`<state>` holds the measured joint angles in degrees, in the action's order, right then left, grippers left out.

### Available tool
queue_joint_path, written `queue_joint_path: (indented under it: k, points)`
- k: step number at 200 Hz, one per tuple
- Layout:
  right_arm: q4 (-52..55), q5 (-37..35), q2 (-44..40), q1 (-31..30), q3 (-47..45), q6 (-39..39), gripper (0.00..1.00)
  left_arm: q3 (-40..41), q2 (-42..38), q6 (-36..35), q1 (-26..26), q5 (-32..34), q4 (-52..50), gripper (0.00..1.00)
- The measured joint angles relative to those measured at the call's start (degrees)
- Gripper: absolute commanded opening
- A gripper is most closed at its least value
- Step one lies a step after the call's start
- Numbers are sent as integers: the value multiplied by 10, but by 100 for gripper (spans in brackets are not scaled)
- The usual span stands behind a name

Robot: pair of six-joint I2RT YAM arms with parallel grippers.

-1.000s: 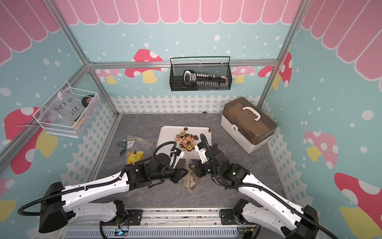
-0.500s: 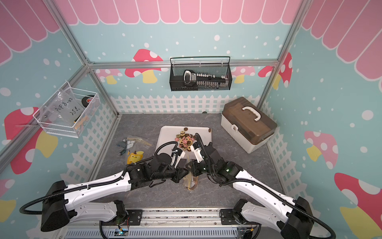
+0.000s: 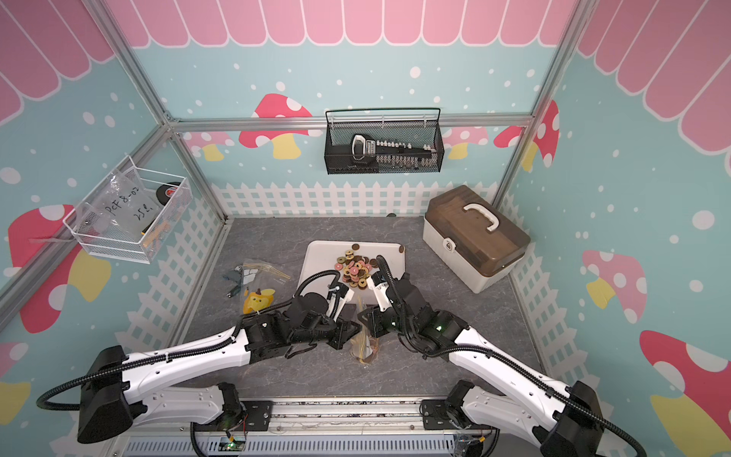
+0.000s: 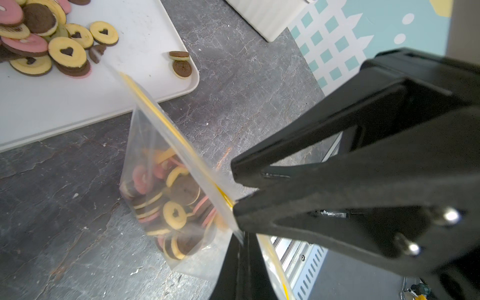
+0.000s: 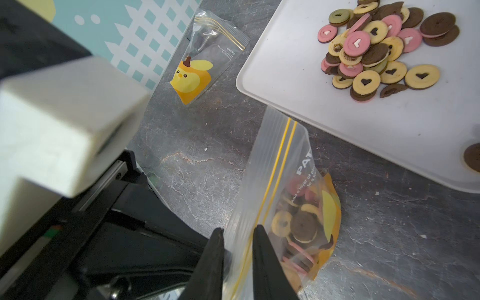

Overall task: Pour cookies out of the ziploc bag
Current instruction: Open the ziploc bag at the center of the board.

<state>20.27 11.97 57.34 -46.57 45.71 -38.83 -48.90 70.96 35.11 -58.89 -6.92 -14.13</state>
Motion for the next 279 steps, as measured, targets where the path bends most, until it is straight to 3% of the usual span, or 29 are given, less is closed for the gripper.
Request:
queue_joint_path:
  k: [56, 111, 279]
  points:
    - [3, -4, 7, -6, -7, 0, 18, 0, -3, 0, 0, 3, -2, 0]
    - [3, -21, 23, -19, -7, 5, 0, 0, -4, 0, 0, 8, -5, 0]
    - [132, -173, 49, -87, 90, 30, 0, -6, -97, -23, 11, 79, -116, 0]
